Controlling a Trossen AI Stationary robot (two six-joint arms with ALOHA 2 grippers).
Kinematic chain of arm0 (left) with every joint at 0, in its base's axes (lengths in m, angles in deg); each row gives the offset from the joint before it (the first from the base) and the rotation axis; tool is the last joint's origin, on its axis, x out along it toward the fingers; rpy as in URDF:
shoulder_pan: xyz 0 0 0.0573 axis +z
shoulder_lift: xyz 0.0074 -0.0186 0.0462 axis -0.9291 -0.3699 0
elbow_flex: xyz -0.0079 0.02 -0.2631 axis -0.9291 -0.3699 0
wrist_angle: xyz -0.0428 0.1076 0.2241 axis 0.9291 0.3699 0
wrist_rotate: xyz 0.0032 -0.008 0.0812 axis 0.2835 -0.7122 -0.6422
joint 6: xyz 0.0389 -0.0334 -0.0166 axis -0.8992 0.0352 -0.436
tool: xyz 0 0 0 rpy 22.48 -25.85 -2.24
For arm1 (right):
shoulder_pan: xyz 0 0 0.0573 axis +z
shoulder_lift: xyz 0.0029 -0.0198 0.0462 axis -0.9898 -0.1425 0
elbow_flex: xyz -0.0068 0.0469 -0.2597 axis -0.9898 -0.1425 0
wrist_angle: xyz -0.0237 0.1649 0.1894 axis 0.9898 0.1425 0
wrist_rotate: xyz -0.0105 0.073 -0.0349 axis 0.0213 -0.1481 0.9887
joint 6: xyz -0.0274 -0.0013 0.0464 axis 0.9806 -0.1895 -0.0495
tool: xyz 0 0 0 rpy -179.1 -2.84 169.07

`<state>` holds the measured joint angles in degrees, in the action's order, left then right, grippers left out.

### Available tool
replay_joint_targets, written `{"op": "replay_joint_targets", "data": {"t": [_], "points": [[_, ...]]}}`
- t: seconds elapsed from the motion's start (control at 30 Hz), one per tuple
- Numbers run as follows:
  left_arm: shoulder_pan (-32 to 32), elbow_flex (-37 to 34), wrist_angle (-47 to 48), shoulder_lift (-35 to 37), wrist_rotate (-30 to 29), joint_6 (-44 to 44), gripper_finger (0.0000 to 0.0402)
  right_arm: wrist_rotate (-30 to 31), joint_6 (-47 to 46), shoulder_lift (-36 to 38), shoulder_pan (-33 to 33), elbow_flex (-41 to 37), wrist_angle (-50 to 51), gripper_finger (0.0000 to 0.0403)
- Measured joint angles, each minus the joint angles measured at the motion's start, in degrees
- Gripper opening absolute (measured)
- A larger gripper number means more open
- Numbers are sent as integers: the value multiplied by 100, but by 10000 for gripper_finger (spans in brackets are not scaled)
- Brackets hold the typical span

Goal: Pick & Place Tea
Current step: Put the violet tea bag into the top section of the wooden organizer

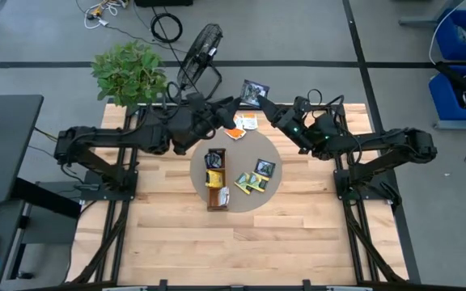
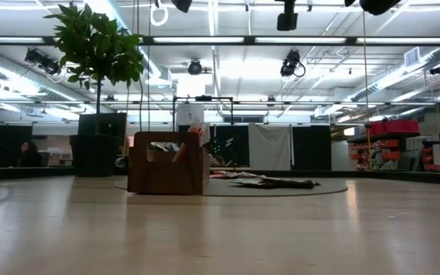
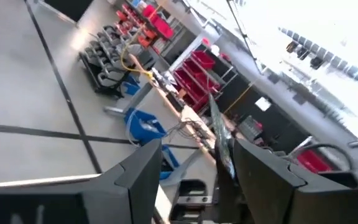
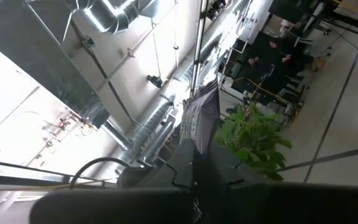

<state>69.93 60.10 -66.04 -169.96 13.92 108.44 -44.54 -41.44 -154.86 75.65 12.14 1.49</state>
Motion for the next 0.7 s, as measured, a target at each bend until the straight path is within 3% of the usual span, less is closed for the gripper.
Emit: {"op": "replay_joint_targets", "data": {"t": [0.43,0.7], "points": [[53,4,-371,-211,379,520,205,-62,-14,0,0,0,61,11],[83,3,-401,-295,387,753,168,-135,-23,-2,0,0,99,11]]}}
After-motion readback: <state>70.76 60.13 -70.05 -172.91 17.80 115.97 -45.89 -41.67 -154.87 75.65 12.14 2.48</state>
